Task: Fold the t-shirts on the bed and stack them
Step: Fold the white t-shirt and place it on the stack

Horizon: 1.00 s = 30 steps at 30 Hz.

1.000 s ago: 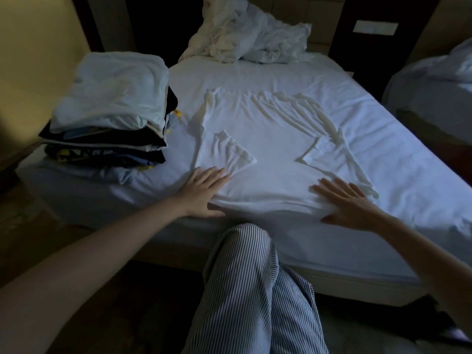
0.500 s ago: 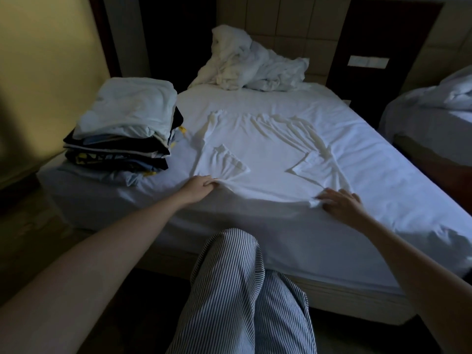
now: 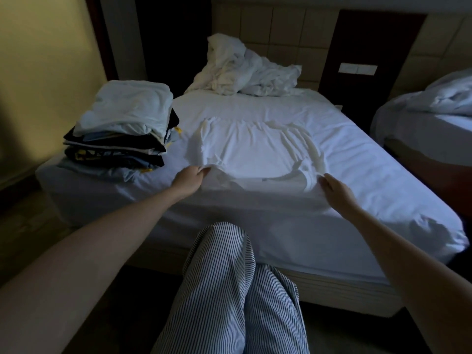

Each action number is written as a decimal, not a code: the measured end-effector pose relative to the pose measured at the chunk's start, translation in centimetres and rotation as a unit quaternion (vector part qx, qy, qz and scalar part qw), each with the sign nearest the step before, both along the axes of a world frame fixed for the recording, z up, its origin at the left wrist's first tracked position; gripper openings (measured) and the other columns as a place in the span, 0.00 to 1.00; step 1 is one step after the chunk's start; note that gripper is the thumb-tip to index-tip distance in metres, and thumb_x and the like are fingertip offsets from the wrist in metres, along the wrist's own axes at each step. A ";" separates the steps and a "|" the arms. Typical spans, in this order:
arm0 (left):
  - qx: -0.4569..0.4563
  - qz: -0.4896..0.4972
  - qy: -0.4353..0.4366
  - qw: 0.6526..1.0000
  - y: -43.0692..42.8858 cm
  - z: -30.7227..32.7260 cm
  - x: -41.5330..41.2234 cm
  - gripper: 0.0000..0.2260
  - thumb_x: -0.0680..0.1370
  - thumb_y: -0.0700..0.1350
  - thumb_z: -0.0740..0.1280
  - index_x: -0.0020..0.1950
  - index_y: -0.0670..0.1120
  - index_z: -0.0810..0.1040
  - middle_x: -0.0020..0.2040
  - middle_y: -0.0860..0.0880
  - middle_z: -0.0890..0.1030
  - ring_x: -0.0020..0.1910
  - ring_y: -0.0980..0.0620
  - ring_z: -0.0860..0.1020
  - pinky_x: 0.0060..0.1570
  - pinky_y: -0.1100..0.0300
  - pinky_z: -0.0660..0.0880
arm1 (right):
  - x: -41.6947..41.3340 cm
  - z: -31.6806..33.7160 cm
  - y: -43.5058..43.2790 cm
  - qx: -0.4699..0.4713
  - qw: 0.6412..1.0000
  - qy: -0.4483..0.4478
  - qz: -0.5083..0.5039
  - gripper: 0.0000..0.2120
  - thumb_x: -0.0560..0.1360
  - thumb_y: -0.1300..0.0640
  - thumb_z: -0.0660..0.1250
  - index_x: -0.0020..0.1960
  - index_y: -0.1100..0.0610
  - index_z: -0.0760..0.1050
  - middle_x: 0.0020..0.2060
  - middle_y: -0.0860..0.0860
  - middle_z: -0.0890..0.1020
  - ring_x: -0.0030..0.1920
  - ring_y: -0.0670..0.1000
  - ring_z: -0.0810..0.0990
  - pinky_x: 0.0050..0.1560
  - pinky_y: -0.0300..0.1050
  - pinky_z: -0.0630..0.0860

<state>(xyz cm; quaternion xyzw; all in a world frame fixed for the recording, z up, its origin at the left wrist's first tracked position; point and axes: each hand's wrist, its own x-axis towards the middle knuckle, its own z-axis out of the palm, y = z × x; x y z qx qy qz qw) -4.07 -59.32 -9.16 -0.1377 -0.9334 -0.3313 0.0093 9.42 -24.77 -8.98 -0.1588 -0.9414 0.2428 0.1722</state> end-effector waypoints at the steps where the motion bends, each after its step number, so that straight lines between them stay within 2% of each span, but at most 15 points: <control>1: -0.013 -0.012 0.011 1.000 -0.5 0.4 0.2 0.22 0.82 0.56 0.53 0.60 0.41 0.77 0.50 0.38 0.80 0.47 0.40 0.77 0.45 0.51 0.72 | 0.4 0.5 0.0 -0.005 1.000 0.008 0.010 0.15 0.81 0.49 0.54 0.46 0.60 0.71 0.44 0.63 0.78 0.46 0.61 0.76 0.45 0.49 0.68; 4: -0.055 -0.043 0.024 0.997 -2.0 1.9 1.3 0.14 0.81 0.55 0.56 0.47 0.46 0.74 0.38 0.42 0.76 0.39 0.43 0.76 0.36 0.56 0.66 | 1.8 2.2 -0.4 -0.032 0.998 0.003 0.052 0.17 0.80 0.50 0.57 0.37 0.60 0.69 0.30 0.54 0.72 0.36 0.55 0.71 0.34 0.45 0.64; 6: -0.080 -0.066 0.003 0.995 -2.7 3.0 2.4 0.14 0.81 0.55 0.56 0.43 0.46 0.70 0.34 0.45 0.70 0.33 0.49 0.70 0.32 0.58 0.61 | 2.7 3.9 -1.0 -0.040 0.997 -0.018 0.070 0.19 0.80 0.49 0.58 0.35 0.60 0.71 0.30 0.54 0.73 0.36 0.53 0.71 0.36 0.46 0.65; 7: -0.088 -0.076 -0.014 0.993 -3.0 3.4 2.7 0.15 0.81 0.56 0.56 0.43 0.45 0.70 0.35 0.45 0.69 0.34 0.50 0.70 0.33 0.59 0.60 | 3.0 4.9 -1.4 -0.036 0.995 -0.043 0.077 0.19 0.79 0.48 0.58 0.38 0.60 0.74 0.33 0.55 0.75 0.38 0.54 0.73 0.39 0.46 0.66; 10: -0.086 -0.102 -0.077 0.988 -4.5 4.6 3.6 0.18 0.79 0.60 0.56 0.52 0.46 0.72 0.48 0.44 0.74 0.46 0.49 0.74 0.43 0.58 0.68 | 4.2 6.9 -2.6 -0.005 0.986 -0.133 0.100 0.22 0.79 0.42 0.56 0.51 0.59 0.78 0.45 0.54 0.79 0.44 0.52 0.75 0.47 0.44 0.67; 12: -0.068 -0.102 -0.133 0.984 -5.3 5.7 4.4 0.27 0.77 0.63 0.58 0.64 0.44 0.72 0.59 0.46 0.74 0.55 0.48 0.74 0.57 0.53 0.73 | 5.5 8.0 -3.3 -0.007 0.979 -0.169 0.113 0.22 0.79 0.41 0.55 0.54 0.57 0.78 0.47 0.53 0.79 0.44 0.51 0.75 0.49 0.44 0.67; 13: -0.061 -0.104 -0.170 0.978 -5.6 6.3 4.7 0.29 0.76 0.64 0.59 0.67 0.43 0.70 0.61 0.47 0.73 0.57 0.48 0.74 0.61 0.50 0.73 | 6.0 8.4 -3.2 -0.029 0.974 -0.191 0.119 0.21 0.78 0.42 0.56 0.53 0.57 0.78 0.49 0.54 0.79 0.44 0.51 0.75 0.49 0.43 0.68; 15: -0.066 -0.117 -0.255 0.958 -6.1 7.4 5.6 0.30 0.74 0.63 0.61 0.67 0.42 0.71 0.60 0.46 0.76 0.57 0.46 0.77 0.63 0.47 0.72 | 6.7 9.2 -2.8 -0.094 0.957 -0.238 0.134 0.17 0.79 0.45 0.57 0.51 0.55 0.78 0.53 0.57 0.80 0.46 0.52 0.76 0.49 0.45 0.72; 17: -0.078 -0.136 -0.286 0.945 -6.1 8.6 6.0 0.28 0.72 0.63 0.61 0.64 0.45 0.73 0.57 0.44 0.79 0.56 0.45 0.78 0.61 0.48 0.74 | 7.1 10.2 -2.4 -0.143 0.944 -0.264 0.135 0.16 0.75 0.42 0.62 0.47 0.53 0.79 0.55 0.59 0.80 0.49 0.56 0.77 0.54 0.51 0.74; 19: -0.052 -0.126 -0.258 0.956 -5.8 9.4 5.6 0.22 0.76 0.61 0.60 0.63 0.47 0.73 0.55 0.45 0.79 0.54 0.46 0.79 0.55 0.51 0.76 | 6.7 11.0 -1.9 -0.171 0.942 -0.256 0.135 0.26 0.64 0.33 0.68 0.49 0.55 0.81 0.53 0.59 0.82 0.50 0.60 0.79 0.55 0.56 0.74; 20: -0.030 -0.118 -0.238 0.964 -5.6 9.5 5.2 0.22 0.77 0.60 0.59 0.63 0.47 0.72 0.55 0.45 0.79 0.53 0.46 0.79 0.53 0.52 0.76 | 6.3 11.2 -1.8 -0.182 0.945 -0.240 0.131 0.29 0.64 0.33 0.68 0.51 0.55 0.81 0.51 0.59 0.82 0.50 0.62 0.80 0.55 0.57 0.75; 22: 0.008 -0.098 -0.189 0.977 -4.8 9.6 3.7 0.24 0.78 0.60 0.60 0.65 0.44 0.72 0.57 0.44 0.77 0.55 0.46 0.78 0.54 0.54 0.75 | 5.1 11.3 -1.7 -0.180 0.957 -0.195 0.114 0.24 0.72 0.38 0.64 0.53 0.58 0.79 0.46 0.58 0.83 0.46 0.59 0.82 0.48 0.53 0.79; 24: 0.030 -0.076 -0.130 0.988 -3.9 9.6 2.2 0.22 0.78 0.58 0.61 0.63 0.42 0.73 0.56 0.44 0.77 0.55 0.45 0.76 0.54 0.55 0.72 | 3.3 11.1 -1.5 -0.118 0.979 -0.147 0.083 0.20 0.76 0.41 0.62 0.52 0.58 0.78 0.44 0.54 0.81 0.40 0.52 0.80 0.40 0.44 0.76; 27: 0.051 -0.055 -0.090 0.993 -2.6 9.3 -0.9 0.19 0.79 0.57 0.62 0.57 0.42 0.77 0.53 0.45 0.79 0.50 0.46 0.77 0.50 0.57 0.72 | -0.3 10.5 -0.6 -0.077 0.991 -0.096 0.061 0.22 0.77 0.44 0.62 0.50 0.64 0.78 0.45 0.60 0.79 0.41 0.55 0.78 0.45 0.48 0.74; 30: 0.070 -0.044 -0.081 0.993 -1.4 9.0 -4.4 0.16 0.79 0.56 0.63 0.53 0.43 0.78 0.47 0.45 0.80 0.44 0.48 0.78 0.43 0.58 0.73 | -4.4 10.0 0.2 -0.071 0.994 -0.068 0.052 0.22 0.77 0.46 0.62 0.41 0.67 0.75 0.40 0.62 0.77 0.41 0.57 0.76 0.42 0.47 0.70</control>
